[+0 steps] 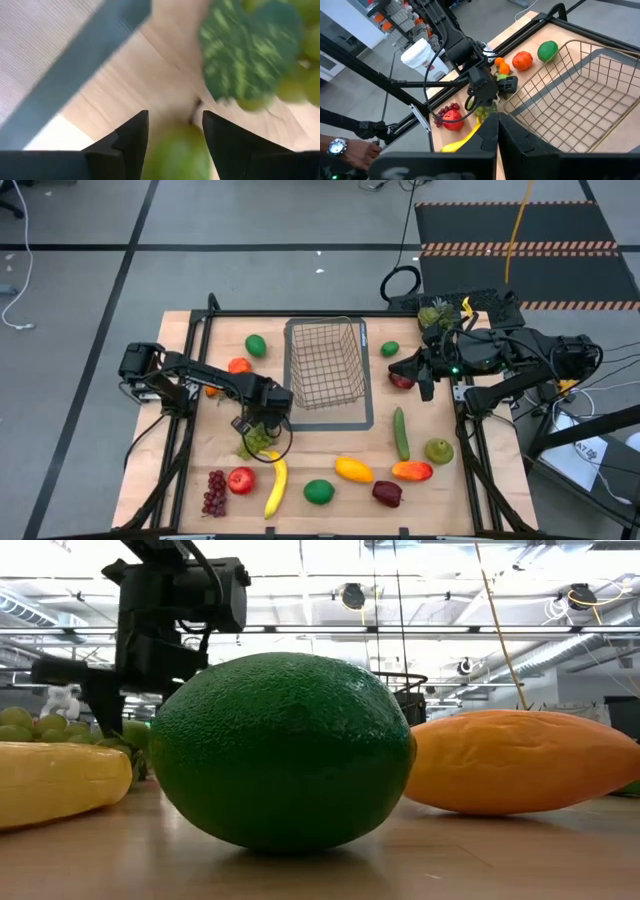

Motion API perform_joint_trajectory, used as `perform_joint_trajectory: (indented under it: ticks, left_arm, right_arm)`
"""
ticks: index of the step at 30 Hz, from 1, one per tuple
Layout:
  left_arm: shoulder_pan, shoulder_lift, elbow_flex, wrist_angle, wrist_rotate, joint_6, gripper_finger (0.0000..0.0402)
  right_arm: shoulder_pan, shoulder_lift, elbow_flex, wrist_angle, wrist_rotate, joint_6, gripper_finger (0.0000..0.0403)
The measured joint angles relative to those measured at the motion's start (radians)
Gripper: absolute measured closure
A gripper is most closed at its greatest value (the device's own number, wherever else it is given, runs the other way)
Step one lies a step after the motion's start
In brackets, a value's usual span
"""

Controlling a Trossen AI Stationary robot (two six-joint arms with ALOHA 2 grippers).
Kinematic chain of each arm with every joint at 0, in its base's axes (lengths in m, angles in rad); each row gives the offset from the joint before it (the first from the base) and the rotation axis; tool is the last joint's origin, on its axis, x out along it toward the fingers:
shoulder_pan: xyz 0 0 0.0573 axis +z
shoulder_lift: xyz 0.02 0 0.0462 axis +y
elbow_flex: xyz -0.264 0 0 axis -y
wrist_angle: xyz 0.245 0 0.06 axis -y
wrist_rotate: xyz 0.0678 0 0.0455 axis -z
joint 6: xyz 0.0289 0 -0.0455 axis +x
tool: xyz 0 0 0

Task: Build produce basket
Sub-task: Put the left green pear into the gold wire basket

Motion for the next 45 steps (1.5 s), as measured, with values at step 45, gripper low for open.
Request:
perform_joint_trajectory:
  ticks: [45]
  left_arm:
    - [0.029,-0.436,-0.196,-0.245,0.081,-1.363,0.0228]
  right_arm:
    - [0.000,-0.002,0.000,-0.008,-0.007,-0.031,0.0403]
